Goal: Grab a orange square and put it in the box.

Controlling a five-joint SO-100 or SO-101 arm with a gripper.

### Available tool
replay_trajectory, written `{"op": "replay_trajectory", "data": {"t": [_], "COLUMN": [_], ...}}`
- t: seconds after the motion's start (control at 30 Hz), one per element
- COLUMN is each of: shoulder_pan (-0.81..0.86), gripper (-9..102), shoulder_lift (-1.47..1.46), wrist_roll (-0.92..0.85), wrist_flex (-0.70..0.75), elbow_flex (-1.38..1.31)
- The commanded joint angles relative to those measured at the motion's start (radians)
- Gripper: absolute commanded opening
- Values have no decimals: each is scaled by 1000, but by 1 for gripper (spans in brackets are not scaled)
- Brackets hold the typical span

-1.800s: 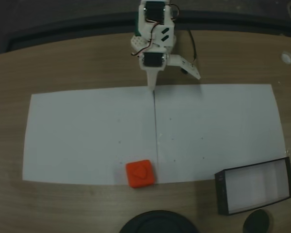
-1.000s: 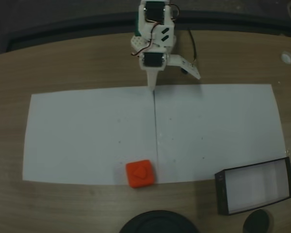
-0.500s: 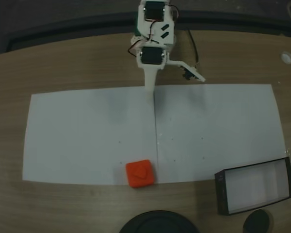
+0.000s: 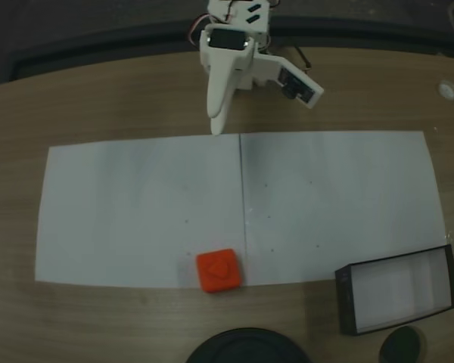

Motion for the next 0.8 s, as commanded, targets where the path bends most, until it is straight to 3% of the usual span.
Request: {"op": "replay_trajectory", "data": {"t": [0.0,0.13,0.33,0.47,0.77], "shoulder_pan": [3,5,5,2,-40], "gripper": [27,33,40,40,41], "shoulder_lift": [-333,-758,-1272,-1513,-1894], "wrist_roll": [-3,-5,3,5,6], "wrist_flex": [-28,25,348,500,698], "elbow_flex": [-224,-486,-969,-1235,-1697]}}
